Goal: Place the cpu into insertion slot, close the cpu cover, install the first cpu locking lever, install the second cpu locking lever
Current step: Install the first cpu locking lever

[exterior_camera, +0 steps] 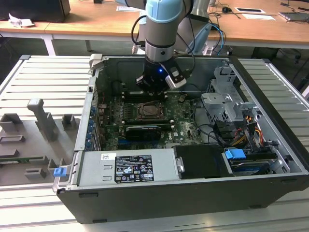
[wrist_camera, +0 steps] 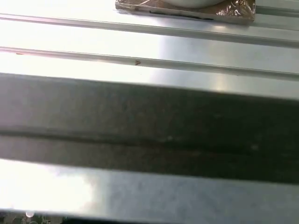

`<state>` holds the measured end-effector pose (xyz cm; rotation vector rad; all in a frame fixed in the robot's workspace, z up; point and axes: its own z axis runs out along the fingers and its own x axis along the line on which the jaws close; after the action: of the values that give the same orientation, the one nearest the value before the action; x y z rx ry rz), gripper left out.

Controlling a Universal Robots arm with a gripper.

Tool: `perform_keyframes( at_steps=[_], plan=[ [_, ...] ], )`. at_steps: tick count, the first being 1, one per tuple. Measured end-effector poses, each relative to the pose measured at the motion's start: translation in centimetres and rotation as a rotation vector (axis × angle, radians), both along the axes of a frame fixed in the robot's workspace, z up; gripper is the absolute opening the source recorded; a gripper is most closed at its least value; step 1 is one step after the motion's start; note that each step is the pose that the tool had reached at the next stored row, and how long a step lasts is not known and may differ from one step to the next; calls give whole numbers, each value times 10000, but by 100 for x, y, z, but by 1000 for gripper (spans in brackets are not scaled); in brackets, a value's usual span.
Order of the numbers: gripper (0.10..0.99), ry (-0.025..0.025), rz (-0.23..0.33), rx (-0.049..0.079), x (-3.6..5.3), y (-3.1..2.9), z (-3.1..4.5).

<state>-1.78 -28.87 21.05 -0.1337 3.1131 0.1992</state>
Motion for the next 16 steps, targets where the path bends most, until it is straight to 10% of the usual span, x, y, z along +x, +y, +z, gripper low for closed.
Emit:
perform_keyframes(
  at_steps=[16],
  plan=[
    [106,2,1,73,-107,-1,120]
  ],
)
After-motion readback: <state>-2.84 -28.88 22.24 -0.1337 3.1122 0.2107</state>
